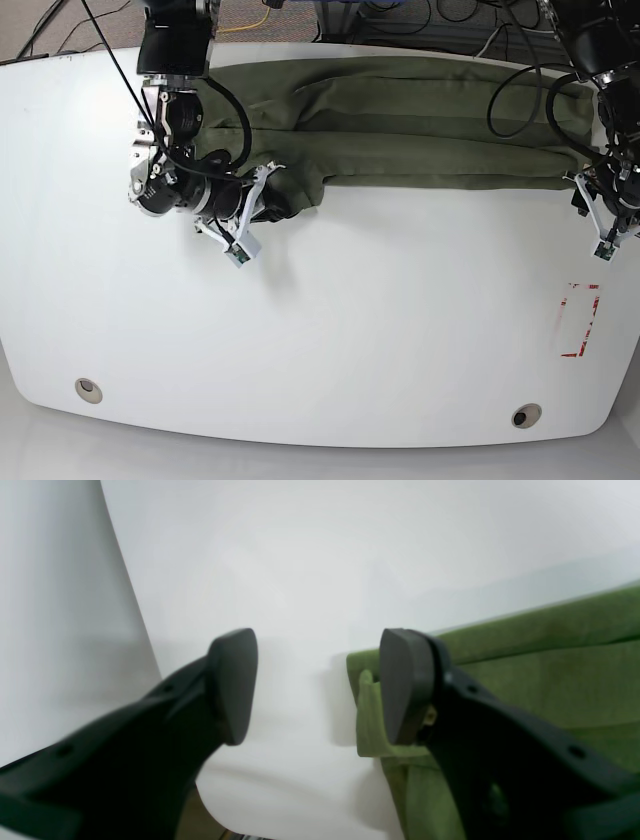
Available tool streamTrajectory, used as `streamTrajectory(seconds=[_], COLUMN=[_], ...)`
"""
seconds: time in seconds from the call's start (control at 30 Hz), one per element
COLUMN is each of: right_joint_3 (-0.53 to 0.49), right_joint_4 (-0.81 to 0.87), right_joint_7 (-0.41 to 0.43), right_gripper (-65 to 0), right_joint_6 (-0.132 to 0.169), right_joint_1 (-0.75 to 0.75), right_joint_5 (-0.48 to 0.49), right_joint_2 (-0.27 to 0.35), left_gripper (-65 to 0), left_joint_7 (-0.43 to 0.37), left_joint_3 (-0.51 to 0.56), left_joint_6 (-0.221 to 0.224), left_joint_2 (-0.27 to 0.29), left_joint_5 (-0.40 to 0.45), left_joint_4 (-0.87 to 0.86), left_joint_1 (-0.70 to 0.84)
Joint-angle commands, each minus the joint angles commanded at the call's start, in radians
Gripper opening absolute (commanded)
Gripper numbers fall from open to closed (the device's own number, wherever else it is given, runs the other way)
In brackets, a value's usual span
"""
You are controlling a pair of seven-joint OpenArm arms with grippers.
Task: Layout the t-shirt on the table in an organized manner, then fold the t-shirt properly
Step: 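Release the left gripper and move the right gripper along the fold, then grasp the folded strip with both grippers and pull it toward the robot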
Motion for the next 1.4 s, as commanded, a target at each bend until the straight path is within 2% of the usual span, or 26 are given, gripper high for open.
streamTrajectory(seconds=[0.2, 0.4, 0.63, 0.93, 1.03, 1.1, 1.2, 1.27, 1.33, 1.4], right_joint_3=[-0.064, -0.118, -0.163, -0.192, -0.192, -0.192, -0.192, -0.189, -0.187, -0.187], right_joint_4=[0.097, 0.180, 0.255, 0.255, 0.255, 0.255, 0.255, 0.258, 0.258, 0.258], right_joint_7=[-0.023, -0.023, -0.023, -0.023, -0.025, -0.025, -0.035, -0.066, -0.080, -0.081], right_gripper=[-65.0, -65.0, -65.0, -64.0, -53.6, -43.1, -23.3, -14.3, -11.7, -14.0], right_joint_6=[0.000, 0.000, 0.000, 0.000, 0.000, 0.000, 0.000, 0.000, 0.000, 0.000], right_joint_1=[-0.063, -0.147, -0.226, -0.272, -0.290, -0.302, -0.315, -0.328, -0.334, -0.344], right_joint_5=[0.118, 0.199, 0.209, 0.209, 0.209, 0.209, 0.209, 0.210, 0.210, 0.210], right_joint_2=[0.049, 0.140, 0.221, 0.273, 0.276, 0.287, 0.287, 0.287, 0.287, 0.287], left_gripper=[-29.0, -29.0, -29.0, -29.0, -29.0, -29.0, -29.0, -29.0, -29.0, -29.0], left_joint_7=[0.000, 0.000, 0.000, 0.002, 0.002, 0.002, 0.003, 0.003, 0.003, 0.005], left_joint_3=[0.000, 0.025, 0.060, 0.060, 0.060, 0.060, 0.060, 0.060, 0.061, 0.061], left_joint_6=[0.000, 0.000, 0.000, 0.000, 0.000, 0.000, 0.000, 0.000, 0.000, 0.000], left_joint_2=[0.000, 0.000, 0.000, 0.000, 0.000, 0.000, 0.000, 0.000, 0.000, 0.000], left_joint_5=[0.003, 0.003, 0.005, 0.005, 0.005, 0.005, 0.005, 0.005, 0.005, 0.000], left_joint_4=[0.000, -0.002, -0.002, -0.002, 0.000, 0.000, 0.005, 0.006, 0.015, 0.061], left_joint_1=[0.002, 0.002, 0.006, 0.006, 0.008, 0.008, 0.011, 0.032, 0.043, 0.061])
